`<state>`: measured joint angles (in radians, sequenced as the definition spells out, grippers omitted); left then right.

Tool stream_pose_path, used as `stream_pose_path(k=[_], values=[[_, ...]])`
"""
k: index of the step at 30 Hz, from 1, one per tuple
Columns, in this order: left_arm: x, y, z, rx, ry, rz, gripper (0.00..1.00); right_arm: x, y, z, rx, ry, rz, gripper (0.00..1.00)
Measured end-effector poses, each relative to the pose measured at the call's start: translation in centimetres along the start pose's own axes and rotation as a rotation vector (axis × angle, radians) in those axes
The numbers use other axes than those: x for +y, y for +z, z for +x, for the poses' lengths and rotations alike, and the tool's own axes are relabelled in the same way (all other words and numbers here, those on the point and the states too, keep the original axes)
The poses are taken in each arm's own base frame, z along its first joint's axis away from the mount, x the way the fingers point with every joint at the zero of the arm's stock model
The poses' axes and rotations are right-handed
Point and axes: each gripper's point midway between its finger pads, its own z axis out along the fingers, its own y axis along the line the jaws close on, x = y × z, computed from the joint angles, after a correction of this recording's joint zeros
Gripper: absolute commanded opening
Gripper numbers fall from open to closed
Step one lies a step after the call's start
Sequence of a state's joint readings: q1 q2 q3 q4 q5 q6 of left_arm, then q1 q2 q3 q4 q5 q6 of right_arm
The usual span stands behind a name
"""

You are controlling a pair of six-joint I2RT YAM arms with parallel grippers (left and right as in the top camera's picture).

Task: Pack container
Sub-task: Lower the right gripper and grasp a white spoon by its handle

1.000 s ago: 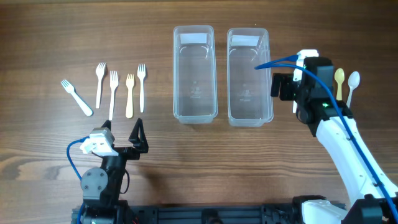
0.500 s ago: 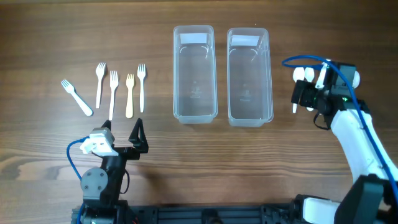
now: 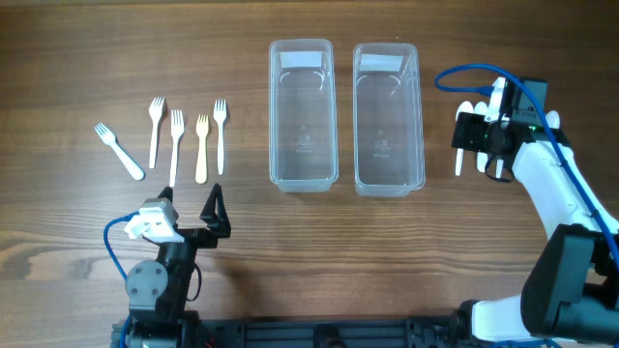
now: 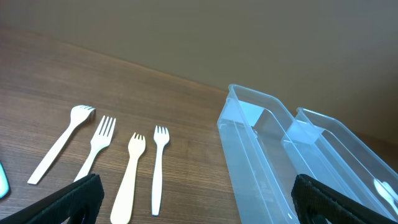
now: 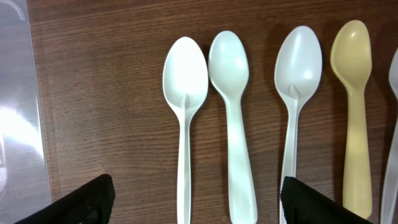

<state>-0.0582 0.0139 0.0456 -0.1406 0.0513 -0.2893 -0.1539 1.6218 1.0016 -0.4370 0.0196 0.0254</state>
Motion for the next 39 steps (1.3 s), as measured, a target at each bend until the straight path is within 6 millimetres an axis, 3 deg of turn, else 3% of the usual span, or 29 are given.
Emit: stream_pose_path(k=[3, 14, 19, 23, 31, 37, 39], values=[[0.0, 0.0, 0.0, 0.0, 0.0, 0.0, 1.0, -0.1, 0.3, 0.0, 0.004, 0.014, 0.005, 0.71], [0.0, 0.0, 0.0, 0.0, 0.0, 0.0, 1.0, -0.4, 4.6, 2.5, 0.106, 0.061, 0.033, 0.65], [0.0, 0.0, 0.0, 0.0, 0.0, 0.0, 1.0, -0.5, 4.8, 2.4, 0.098, 0.064, 0.036, 0.64], [0.0, 0.0, 0.0, 0.0, 0.0, 0.0, 1.0, -0.4, 4.9, 1.8, 0.076, 0.062, 0.036, 0.57], [0.0, 0.0, 0.0, 0.0, 0.0, 0.0, 1.0, 2.0, 4.9, 1.3, 0.047, 0.045, 0.03, 0.49], [0.0, 0.0, 0.0, 0.0, 0.0, 0.0, 1.0, 1.7, 6.9, 2.5, 0.088, 0.076, 0.054, 0.49], [0.0, 0.0, 0.0, 0.0, 0.0, 0.0, 1.0, 1.6, 7.1, 2.1, 0.077, 0.081, 0.057, 0.42]])
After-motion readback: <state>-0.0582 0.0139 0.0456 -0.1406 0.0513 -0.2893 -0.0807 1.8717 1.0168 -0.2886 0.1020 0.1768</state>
